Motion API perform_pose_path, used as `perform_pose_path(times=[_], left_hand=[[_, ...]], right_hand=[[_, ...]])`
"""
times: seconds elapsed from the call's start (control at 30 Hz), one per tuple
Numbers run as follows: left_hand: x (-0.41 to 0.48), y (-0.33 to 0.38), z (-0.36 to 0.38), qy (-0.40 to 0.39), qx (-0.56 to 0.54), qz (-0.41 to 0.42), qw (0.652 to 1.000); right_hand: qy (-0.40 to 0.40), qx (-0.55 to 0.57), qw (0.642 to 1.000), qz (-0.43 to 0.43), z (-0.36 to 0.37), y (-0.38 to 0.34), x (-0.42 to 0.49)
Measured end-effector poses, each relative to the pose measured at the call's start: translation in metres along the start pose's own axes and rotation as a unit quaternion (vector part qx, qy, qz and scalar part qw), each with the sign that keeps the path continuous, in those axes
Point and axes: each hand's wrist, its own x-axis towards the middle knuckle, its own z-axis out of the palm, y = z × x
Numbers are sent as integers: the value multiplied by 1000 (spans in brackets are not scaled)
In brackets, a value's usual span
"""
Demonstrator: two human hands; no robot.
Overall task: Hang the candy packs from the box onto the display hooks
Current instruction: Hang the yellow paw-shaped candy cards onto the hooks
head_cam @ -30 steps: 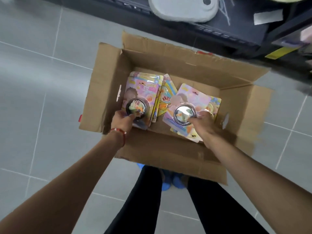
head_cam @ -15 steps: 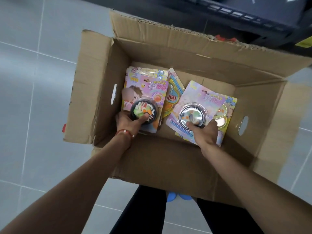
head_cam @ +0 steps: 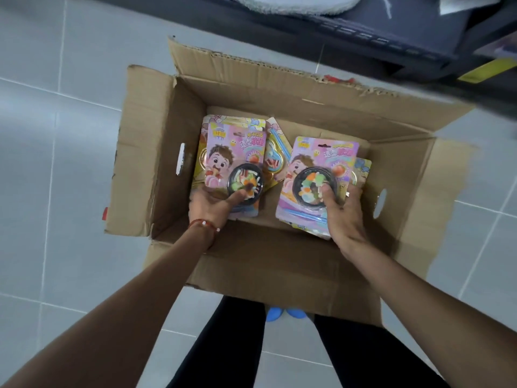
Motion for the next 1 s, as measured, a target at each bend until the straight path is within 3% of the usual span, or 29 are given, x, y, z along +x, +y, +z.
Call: perform_pose_path(times=[0.27, 0.6, 1.0], left_hand=[[-83, 37, -16, 15, -91, 23, 996], [-264, 124, -76, -5, -109, 101, 989], [-447, 233, -123, -49, -162, 247, 954]], right_hand=[[-9, 50, 999, -13, -62, -24, -45], [-45, 118, 991, -46, -209, -88, -178], [26, 255, 955, -147, -357, -155, -323]])
